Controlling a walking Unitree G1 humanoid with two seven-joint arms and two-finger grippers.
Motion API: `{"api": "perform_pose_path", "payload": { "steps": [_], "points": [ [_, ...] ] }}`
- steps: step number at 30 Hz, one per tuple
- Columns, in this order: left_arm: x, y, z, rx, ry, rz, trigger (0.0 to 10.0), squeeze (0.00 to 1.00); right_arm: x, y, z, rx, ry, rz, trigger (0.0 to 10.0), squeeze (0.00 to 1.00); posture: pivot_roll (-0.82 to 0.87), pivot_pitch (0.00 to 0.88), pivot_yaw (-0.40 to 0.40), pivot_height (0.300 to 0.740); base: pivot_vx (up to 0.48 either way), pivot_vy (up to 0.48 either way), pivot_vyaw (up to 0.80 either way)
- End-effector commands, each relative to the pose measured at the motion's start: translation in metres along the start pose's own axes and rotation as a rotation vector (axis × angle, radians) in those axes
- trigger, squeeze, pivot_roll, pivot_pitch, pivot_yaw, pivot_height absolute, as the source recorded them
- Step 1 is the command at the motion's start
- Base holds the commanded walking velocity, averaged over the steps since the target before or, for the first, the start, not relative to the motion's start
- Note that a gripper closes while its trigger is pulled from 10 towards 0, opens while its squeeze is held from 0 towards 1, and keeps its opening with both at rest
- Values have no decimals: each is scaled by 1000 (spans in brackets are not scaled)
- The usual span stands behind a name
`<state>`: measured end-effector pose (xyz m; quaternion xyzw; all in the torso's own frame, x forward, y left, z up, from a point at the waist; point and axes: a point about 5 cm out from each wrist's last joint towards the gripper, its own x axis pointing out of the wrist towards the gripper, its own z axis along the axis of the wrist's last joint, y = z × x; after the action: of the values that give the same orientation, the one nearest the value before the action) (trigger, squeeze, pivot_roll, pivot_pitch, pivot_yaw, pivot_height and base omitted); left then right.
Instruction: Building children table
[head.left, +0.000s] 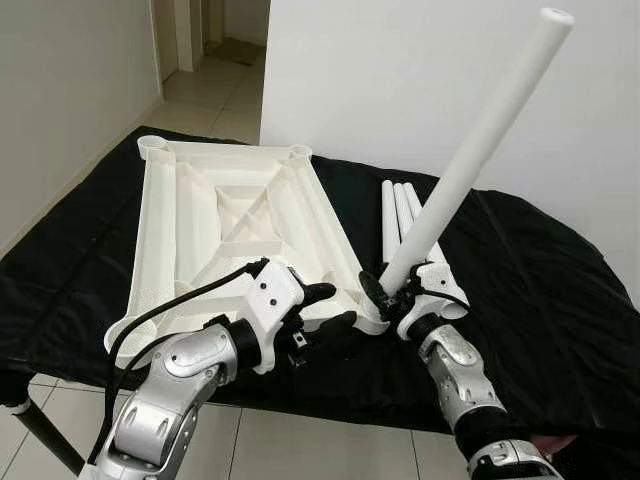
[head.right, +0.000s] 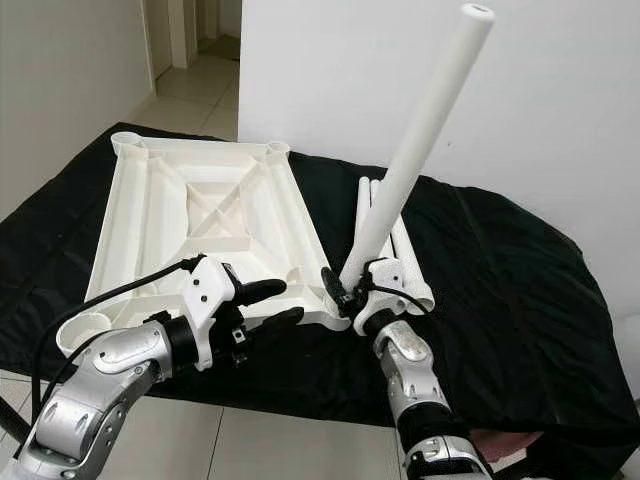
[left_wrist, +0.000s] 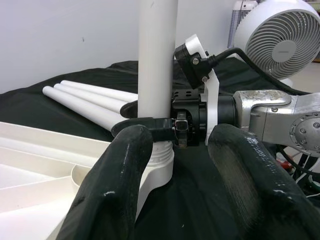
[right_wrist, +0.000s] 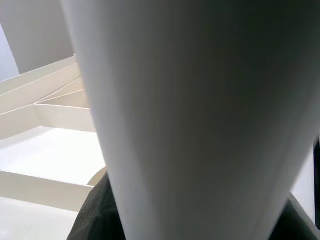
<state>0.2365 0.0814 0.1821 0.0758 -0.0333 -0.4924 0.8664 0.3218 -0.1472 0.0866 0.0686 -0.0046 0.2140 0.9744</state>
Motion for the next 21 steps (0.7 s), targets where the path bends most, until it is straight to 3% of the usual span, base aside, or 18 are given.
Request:
{"api": "perform_pose_path", "payload": {
  "steps": [1,8,9,10,11,13,18,21],
  "points": [
    [2,-2,1,-15,-9,40,10000,0,-32,-3,-70,311,450,-97,10000,0,45,0,-136,740,0,0,0],
    [3,-2,2,-16,-12,39,10000,0,-33,-3,-71,328,467,-90,10000,0,42,0,-135,740,0,0,0],
    [3,-2,2,-17,-12,39,10000,0,-32,-2,-68,258,436,-76,10000,0,41,0,-135,740,0,0,0],
    [2,-2,2,-17,-13,40,10000,0,-30,1,-59,175,332,-38,10000,0,39,0,-134,740,0,0,0],
    [2,-2,2,-17,-13,40,10000,0,-30,1,-59,175,332,-38,10000,0,39,0,-134,740,0,0,0],
    [2,-2,2,-19,-13,42,10000,0,-29,10,-43,33,177,12,10000,0,35,0,-133,740,0,0,0],
    [3,-2,1,-20,-12,42,10000,0,-28,15,-33,6,83,33,10000,0,34,0,-132,740,0,0,0],
    [3,-1,2,-21,-12,46,10000,0,-28,16,-21,-63,-11,24,10000,0,31,0,-130,740,0,0,0]
  ]
}}
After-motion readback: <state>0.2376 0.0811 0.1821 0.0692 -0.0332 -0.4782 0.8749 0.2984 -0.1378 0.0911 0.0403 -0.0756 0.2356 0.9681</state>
